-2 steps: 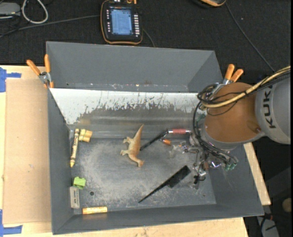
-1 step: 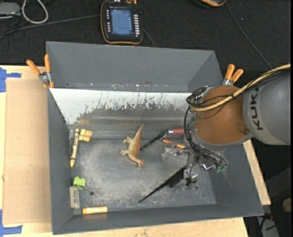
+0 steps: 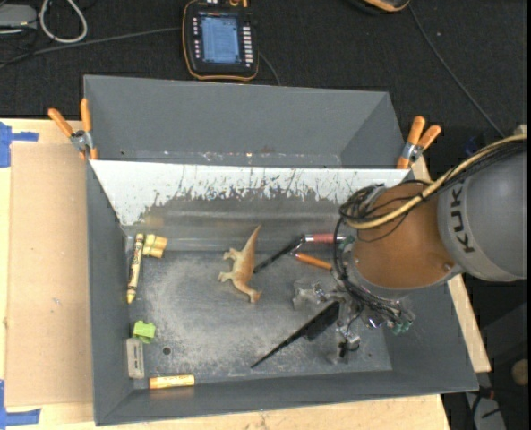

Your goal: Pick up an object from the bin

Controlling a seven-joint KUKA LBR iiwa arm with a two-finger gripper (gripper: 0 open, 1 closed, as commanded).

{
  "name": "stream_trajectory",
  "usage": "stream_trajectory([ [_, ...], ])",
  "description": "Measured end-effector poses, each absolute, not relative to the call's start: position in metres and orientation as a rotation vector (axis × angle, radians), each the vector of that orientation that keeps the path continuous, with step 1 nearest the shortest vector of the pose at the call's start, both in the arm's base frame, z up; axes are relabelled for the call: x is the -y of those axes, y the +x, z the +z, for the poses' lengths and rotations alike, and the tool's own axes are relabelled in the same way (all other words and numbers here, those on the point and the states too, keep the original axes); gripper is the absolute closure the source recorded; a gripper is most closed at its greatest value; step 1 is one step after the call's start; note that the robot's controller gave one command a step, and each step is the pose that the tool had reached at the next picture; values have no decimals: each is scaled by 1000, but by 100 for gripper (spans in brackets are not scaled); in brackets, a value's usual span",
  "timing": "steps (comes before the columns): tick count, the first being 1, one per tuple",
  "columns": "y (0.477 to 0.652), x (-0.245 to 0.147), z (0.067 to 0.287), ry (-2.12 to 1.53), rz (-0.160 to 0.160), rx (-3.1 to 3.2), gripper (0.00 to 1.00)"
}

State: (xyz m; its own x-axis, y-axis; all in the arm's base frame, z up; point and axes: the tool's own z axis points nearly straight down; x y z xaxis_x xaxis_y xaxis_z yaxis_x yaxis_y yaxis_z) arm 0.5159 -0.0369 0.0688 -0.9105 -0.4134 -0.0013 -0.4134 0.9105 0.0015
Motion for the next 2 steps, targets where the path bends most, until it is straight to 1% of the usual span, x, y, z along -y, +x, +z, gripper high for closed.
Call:
stream_trajectory([
  [1,534,22,70,-704,8,-3061,100],
  [2,534,22,71,-704,8,-3061,100],
])
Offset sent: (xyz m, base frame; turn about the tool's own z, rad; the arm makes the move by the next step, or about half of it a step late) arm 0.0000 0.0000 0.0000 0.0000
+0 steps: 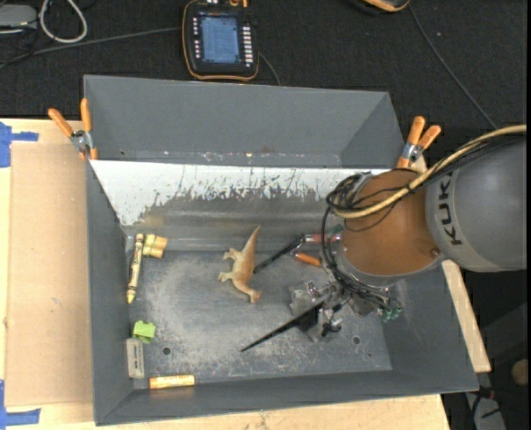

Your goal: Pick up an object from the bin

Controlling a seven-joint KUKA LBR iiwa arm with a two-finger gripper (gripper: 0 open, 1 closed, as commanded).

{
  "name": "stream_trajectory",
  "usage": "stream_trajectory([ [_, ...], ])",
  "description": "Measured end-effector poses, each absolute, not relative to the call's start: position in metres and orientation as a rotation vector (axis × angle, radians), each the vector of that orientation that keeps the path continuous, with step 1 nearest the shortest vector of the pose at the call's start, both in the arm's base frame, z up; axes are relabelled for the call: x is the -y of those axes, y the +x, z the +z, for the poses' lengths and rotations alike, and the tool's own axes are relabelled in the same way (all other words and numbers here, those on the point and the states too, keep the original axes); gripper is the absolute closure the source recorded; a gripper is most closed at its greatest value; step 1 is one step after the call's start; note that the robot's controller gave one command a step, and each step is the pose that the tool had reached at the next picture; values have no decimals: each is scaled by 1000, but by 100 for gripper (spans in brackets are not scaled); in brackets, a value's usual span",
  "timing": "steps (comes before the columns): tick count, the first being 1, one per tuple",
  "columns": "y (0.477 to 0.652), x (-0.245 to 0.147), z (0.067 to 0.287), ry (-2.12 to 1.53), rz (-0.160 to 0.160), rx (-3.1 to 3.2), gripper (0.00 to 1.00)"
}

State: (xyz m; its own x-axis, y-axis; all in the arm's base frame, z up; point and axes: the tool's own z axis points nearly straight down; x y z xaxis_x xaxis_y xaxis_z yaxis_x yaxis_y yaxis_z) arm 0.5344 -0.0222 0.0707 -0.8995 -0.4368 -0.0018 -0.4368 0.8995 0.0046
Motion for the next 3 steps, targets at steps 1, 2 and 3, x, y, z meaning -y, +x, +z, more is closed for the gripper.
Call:
stream_trajectory([
  [1,532,21,110,-703,13,-3069,100],
  [2,532,21,130,-703,12,-3069,100],
  [3,531,20,153,-702,16,-3075,100],
])
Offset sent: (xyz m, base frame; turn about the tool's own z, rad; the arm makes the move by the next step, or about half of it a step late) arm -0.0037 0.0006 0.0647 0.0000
